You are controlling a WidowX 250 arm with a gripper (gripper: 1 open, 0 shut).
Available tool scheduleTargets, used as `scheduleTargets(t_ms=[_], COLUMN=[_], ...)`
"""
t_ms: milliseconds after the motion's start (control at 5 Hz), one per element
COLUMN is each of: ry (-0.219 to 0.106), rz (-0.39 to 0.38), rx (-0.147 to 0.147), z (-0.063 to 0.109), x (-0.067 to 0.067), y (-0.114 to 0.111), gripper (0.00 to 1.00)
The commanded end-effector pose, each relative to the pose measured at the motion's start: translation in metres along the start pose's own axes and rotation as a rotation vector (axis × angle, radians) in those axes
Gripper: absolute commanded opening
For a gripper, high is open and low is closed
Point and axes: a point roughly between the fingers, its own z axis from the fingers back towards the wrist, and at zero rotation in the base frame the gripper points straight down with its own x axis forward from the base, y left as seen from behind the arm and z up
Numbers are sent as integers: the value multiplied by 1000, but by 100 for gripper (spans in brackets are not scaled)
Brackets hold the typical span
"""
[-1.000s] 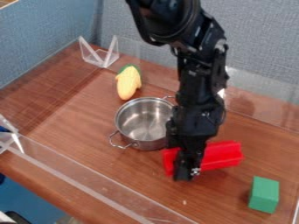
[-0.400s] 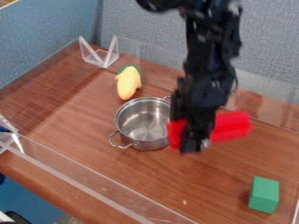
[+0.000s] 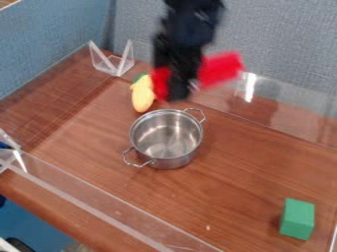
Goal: Put the red object to the left side of the table
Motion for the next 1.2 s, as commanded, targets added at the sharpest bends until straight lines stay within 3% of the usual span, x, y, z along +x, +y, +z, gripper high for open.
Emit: scheduleTargets(t_ms=[0, 200, 600, 1000], ry=[-41, -14, 52, 95], rz=[189, 326, 487, 443], rx=[50, 47, 44, 43], z=[18, 6, 6, -34], x=[-21, -33, -57, -60], y=[36, 60, 128, 143], gripper=[0, 0, 0, 0])
